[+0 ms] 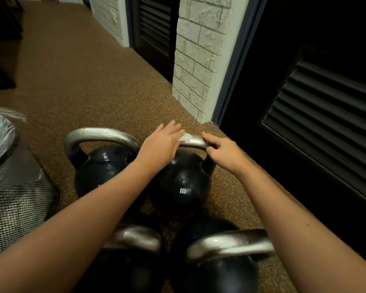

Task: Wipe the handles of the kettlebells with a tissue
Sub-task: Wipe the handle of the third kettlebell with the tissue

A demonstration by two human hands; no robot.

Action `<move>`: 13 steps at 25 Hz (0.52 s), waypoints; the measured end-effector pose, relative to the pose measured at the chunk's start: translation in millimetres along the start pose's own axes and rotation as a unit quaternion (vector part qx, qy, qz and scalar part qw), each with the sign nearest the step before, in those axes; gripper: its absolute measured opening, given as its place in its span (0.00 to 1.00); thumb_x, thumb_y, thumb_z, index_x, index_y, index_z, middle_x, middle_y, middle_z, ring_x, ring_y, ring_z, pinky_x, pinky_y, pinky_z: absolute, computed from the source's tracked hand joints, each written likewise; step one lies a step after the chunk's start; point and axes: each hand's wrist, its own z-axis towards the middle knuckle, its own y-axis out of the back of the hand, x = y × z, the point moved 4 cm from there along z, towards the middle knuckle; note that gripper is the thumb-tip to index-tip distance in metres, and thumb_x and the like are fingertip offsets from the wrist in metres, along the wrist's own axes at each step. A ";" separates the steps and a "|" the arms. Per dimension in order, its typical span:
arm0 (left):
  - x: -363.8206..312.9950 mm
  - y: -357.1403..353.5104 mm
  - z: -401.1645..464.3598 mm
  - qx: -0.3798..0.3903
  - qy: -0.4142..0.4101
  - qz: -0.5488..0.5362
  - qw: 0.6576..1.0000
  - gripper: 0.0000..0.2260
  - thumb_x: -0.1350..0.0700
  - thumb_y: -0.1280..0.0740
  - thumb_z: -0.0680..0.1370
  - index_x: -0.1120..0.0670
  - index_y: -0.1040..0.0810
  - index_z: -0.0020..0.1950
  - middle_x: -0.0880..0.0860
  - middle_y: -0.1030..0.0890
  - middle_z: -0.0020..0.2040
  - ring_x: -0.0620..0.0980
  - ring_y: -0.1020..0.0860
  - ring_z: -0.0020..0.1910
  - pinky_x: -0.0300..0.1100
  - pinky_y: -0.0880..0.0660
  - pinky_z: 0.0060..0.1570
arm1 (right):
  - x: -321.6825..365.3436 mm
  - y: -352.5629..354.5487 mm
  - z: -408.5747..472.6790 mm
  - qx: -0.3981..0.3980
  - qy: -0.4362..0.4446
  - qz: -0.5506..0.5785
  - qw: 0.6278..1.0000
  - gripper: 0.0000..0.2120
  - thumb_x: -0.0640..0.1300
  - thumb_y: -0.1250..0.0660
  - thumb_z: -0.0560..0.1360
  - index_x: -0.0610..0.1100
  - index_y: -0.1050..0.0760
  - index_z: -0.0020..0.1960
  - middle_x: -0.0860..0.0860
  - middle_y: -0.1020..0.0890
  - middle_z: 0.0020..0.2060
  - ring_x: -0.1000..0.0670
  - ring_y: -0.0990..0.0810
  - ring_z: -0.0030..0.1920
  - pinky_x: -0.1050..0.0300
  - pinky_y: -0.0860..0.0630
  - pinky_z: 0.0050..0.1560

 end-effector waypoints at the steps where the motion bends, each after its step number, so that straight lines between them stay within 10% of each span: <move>1: -2.7 2.0 -2.9 0.005 -0.024 -0.012 1.000 0.17 0.59 0.41 0.80 0.58 0.30 0.69 0.55 0.31 0.71 0.52 0.36 0.72 0.47 0.41 0.71 | 0.7 -0.9 0.3 -0.001 0.007 -0.003 1.000 0.24 0.41 0.38 0.76 0.50 0.34 0.71 0.53 0.31 0.70 0.51 0.36 0.71 0.57 0.43 0.72; 5: -1.5 0.3 -20.3 -0.022 -0.080 -0.004 0.997 0.18 0.56 0.43 0.76 0.60 0.23 0.62 0.57 0.22 0.62 0.57 0.22 0.59 0.53 0.24 0.54 | 0.1 -3.0 -1.3 -0.001 0.032 -0.033 0.999 0.25 0.50 0.37 0.77 0.50 0.36 0.72 0.54 0.35 0.72 0.52 0.39 0.73 0.56 0.47 0.75; 9: 18.7 5.1 -11.7 0.009 0.013 -0.038 0.999 0.18 0.56 0.41 0.80 0.54 0.32 0.71 0.52 0.30 0.70 0.50 0.31 0.69 0.49 0.31 0.66 | -1.2 -3.1 -1.7 0.000 0.034 -0.025 0.999 0.25 0.52 0.38 0.77 0.50 0.37 0.72 0.55 0.36 0.72 0.51 0.40 0.73 0.53 0.48 0.75; 13: 7.6 3.9 -13.8 0.065 -0.107 -0.019 0.992 0.20 0.58 0.41 0.80 0.55 0.34 0.72 0.52 0.37 0.74 0.49 0.39 0.73 0.43 0.43 0.72 | 1.2 -2.9 -3.1 -0.001 0.036 -0.033 0.999 0.24 0.52 0.39 0.78 0.50 0.37 0.72 0.55 0.36 0.72 0.53 0.40 0.73 0.57 0.49 0.73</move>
